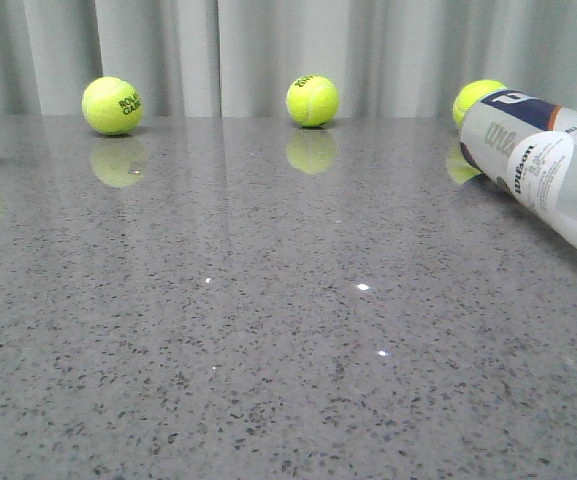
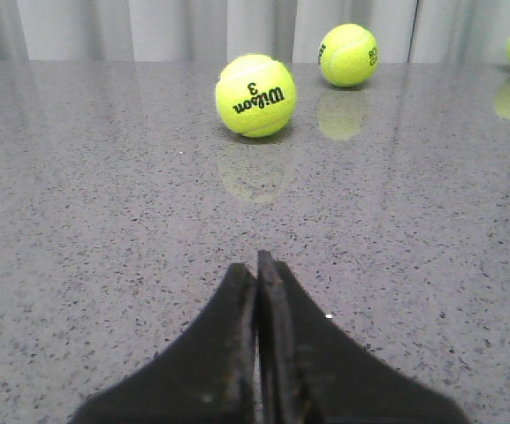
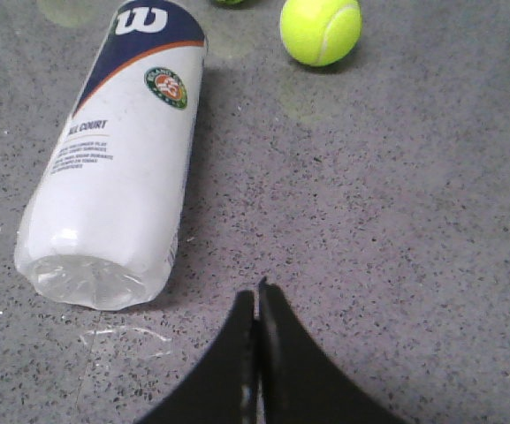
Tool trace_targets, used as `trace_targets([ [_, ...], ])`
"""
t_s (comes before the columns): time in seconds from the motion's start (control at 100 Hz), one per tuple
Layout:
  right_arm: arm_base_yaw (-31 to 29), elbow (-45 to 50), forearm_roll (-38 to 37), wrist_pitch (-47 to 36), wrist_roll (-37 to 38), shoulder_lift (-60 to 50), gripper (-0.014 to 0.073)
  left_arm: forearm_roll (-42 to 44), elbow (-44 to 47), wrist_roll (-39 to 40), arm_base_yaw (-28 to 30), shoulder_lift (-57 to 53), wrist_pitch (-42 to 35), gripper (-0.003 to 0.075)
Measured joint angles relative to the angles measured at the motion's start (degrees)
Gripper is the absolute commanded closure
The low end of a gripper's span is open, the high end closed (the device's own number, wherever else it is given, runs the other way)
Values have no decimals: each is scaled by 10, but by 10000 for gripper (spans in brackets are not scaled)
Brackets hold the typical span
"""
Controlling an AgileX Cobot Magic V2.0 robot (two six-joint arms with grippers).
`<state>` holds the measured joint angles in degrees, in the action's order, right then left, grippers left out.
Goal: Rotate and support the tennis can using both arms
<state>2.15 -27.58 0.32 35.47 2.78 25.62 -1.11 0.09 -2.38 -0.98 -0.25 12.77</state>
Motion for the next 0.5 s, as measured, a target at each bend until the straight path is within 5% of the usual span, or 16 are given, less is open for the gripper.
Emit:
trace_targets([
  [0.12,0,-42,21,24,0,69,464,0,0,0,0,0,0,739],
  [0.3,0,-109,49,77,-22,154,-74,0,0,0,0,0,0,739],
  [0.5,0,-180,74,129,-61,243,-36,0,0,0,0,0,0,739],
])
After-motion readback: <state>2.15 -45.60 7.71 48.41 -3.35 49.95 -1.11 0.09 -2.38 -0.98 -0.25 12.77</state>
